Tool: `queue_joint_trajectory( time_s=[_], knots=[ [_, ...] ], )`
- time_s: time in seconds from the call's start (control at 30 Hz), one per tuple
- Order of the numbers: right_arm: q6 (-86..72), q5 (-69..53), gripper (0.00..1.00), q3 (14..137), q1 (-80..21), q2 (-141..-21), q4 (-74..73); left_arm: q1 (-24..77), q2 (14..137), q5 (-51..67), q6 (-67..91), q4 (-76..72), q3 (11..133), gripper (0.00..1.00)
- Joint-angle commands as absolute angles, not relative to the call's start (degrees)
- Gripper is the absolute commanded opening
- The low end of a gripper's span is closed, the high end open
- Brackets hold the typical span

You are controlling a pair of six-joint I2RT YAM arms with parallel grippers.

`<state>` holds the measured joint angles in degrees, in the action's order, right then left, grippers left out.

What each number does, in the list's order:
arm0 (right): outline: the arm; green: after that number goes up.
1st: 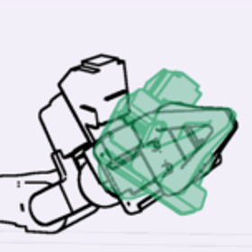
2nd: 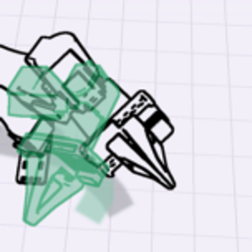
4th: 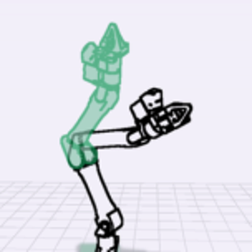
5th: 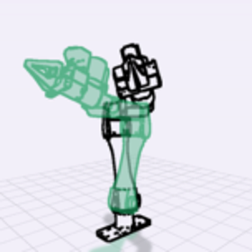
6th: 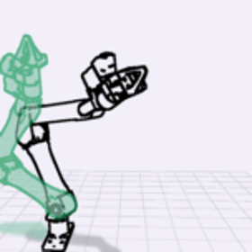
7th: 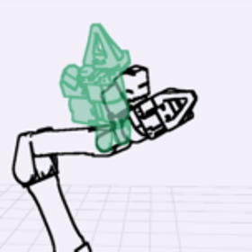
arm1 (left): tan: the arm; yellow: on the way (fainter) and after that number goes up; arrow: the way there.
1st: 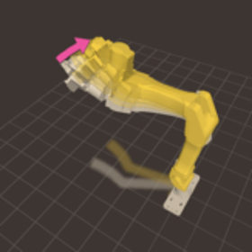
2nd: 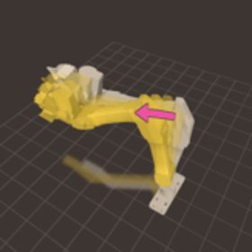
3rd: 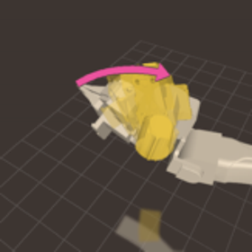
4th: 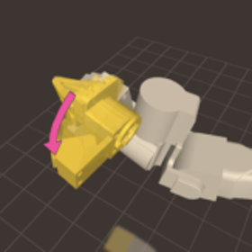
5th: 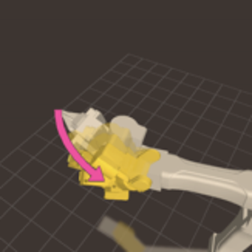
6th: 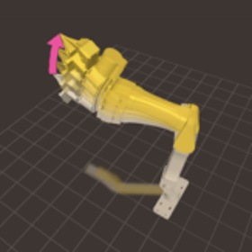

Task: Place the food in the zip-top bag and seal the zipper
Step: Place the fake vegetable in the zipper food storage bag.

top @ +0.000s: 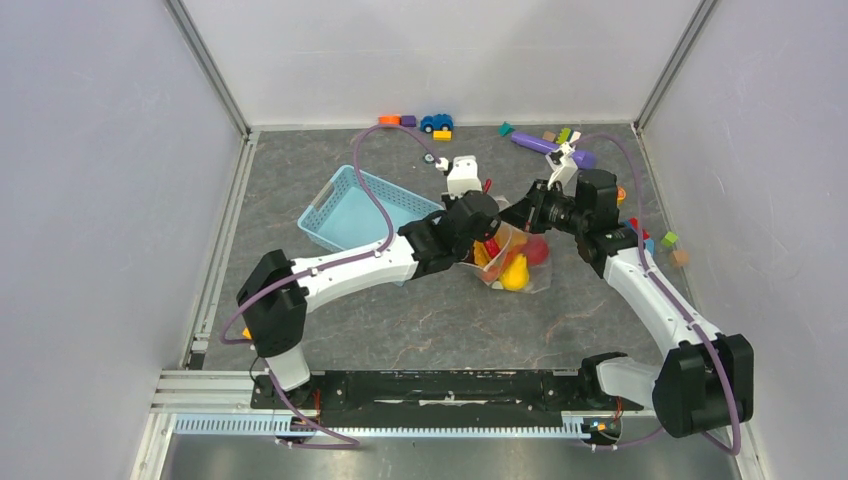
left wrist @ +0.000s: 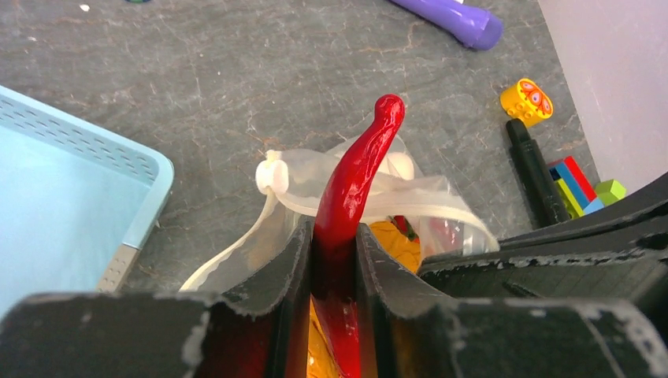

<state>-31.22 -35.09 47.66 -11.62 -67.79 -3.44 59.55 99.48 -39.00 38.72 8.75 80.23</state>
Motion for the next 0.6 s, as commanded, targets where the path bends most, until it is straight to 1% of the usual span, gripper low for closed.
queue_joint_trajectory(
  time_s=[0.0,0.03,0.07,0.1,0.13,0.17,0.2,0.27,0.37,0.57],
  knots=[
    [-31.5,-36.2,0.05,50.2,-11.4,-68.0,-0.4,60.6,96.6,-38.7,43.0,4.0,76.8,0.02],
    [-31.5,-36.2,0.05,50.3,-11.4,-68.0,-0.4,60.8,96.1,-38.9,43.3,3.6,76.1,0.03],
    [-31.6,-36.2,0.05,50.3,-11.4,-67.9,-0.4,60.9,95.6,-39.1,43.6,3.3,75.4,0.06],
    [-31.5,-36.1,0.05,50.3,-11.4,-68.0,-0.4,61.0,95.0,-39.4,44.1,3.1,74.8,0.13],
    [-31.5,-36.0,0.05,50.2,-11.4,-68.0,-0.4,61.0,94.6,-39.4,44.3,2.8,74.1,0.17],
    [-31.7,-35.7,0.05,50.2,-11.4,-67.9,-0.4,61.1,94.2,-39.5,44.5,2.6,73.5,0.20],
    [-32.0,-35.2,0.05,50.1,-11.3,-67.7,-0.4,61.2,93.9,-39.6,44.8,2.5,73.1,0.21],
    [-32.6,-34.2,0.05,50.0,-11.3,-67.4,1.3,61.5,93.4,-39.6,45.3,2.5,72.6,0.21],
    [-33.5,-32.7,0.05,49.8,-11.3,-66.6,2.1,62.3,93.0,-38.7,44.4,1.7,72.1,0.15],
    [-35.4,-29.7,0.05,48.9,-11.3,-65.3,2.3,64.5,92.3,-38.0,42.9,0.3,70.2,0.10]
  ],
)
